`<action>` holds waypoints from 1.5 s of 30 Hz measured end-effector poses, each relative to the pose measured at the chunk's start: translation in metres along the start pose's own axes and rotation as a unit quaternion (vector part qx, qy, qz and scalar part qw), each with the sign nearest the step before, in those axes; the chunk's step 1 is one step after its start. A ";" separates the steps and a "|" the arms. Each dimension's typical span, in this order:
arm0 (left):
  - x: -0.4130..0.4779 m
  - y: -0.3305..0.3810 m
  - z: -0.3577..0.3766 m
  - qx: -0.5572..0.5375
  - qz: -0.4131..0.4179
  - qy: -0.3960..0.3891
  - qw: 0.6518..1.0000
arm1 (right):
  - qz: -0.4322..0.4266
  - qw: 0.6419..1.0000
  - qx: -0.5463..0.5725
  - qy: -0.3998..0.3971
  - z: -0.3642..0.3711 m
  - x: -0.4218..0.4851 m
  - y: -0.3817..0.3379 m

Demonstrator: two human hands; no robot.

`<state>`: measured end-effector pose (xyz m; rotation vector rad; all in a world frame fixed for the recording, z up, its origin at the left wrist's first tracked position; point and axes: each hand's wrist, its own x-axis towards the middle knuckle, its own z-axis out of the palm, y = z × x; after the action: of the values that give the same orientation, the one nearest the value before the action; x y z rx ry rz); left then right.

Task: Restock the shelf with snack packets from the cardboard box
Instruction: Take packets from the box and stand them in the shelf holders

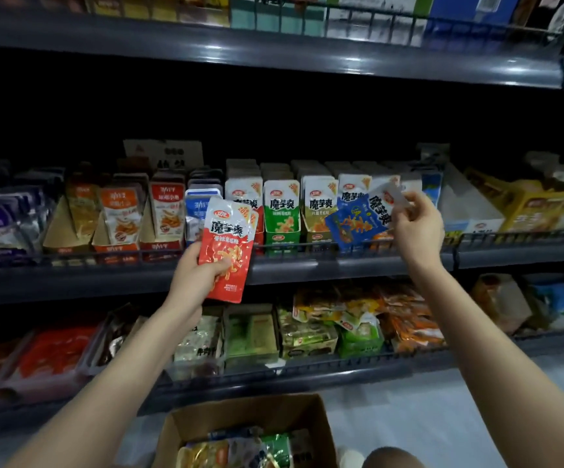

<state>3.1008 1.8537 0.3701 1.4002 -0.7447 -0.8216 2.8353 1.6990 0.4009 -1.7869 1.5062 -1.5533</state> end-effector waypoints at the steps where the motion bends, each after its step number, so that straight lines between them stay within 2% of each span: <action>1: 0.008 0.003 0.008 -0.001 0.003 -0.005 1.000 | -0.003 1.000 -0.009 0.010 0.000 0.011 0.006; 9: 0.059 0.014 0.063 -0.011 0.017 -0.032 0.999 | -0.052 0.995 -0.073 0.038 0.017 0.072 0.027; 11: 0.067 0.013 0.074 -0.018 0.019 -0.039 0.999 | -0.053 0.996 -0.076 0.014 0.026 0.084 0.032; 16: 0.080 0.009 0.093 -0.025 0.022 -0.061 0.998 | -0.077 0.988 -0.077 -0.112 0.051 0.104 0.045; 21: 0.086 0.008 0.101 -0.033 0.030 -0.073 0.996 | -0.109 0.980 -0.101 -0.134 0.073 0.109 0.044; 25: 0.085 0.008 0.100 -0.028 0.041 -0.075 0.996 | -0.134 0.967 -0.178 -0.123 0.088 0.110 0.053; 28: 0.083 0.008 0.098 -0.028 0.041 -0.073 0.996 | -0.170 0.951 -0.245 -0.077 0.087 0.105 0.055; 31: 0.078 0.009 0.096 -0.028 0.043 -0.069 0.996 | -0.234 0.943 -0.236 0.011 0.081 0.088 0.043; 32: 0.076 0.008 0.096 -0.023 0.043 -0.069 0.996 | -0.241 0.947 -0.211 0.015 0.079 0.079 0.037; 34: 0.070 0.006 0.095 0.001 0.051 -0.077 0.996 | -0.189 0.976 -0.090 -0.054 0.073 0.053 0.017; 35: 0.066 0.004 0.095 0.022 0.060 -0.087 0.994 | -0.122 0.986 -0.003 -0.115 0.069 0.037 0.007; 36: 0.062 0.002 0.096 0.045 0.070 -0.101 0.991 | -0.044 0.980 0.084 -0.175 0.066 0.022 -0.002; 38: 0.053 -0.002 0.096 0.088 0.086 -0.131 0.984 | 0.096 0.940 0.211 -0.250 0.062 -0.001 -0.012; 40: 0.046 -0.005 0.095 0.111 0.099 -0.148 0.978 | 0.191 0.890 0.297 -0.288 0.062 -0.013 -0.014; 42: 0.041 -0.007 0.092 0.114 0.104 -0.151 0.976 | 0.226 0.858 0.334 -0.320 0.062 -0.019 -0.017; 45: 0.038 -0.009 0.081 0.124 0.104 -0.155 0.975 | 0.214 0.851 0.350 -0.327 0.063 -0.027 -0.020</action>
<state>3.0519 1.7781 0.3632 1.3971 -1.2494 -0.8106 2.9035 1.7061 0.3806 -1.2284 0.7716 -0.9279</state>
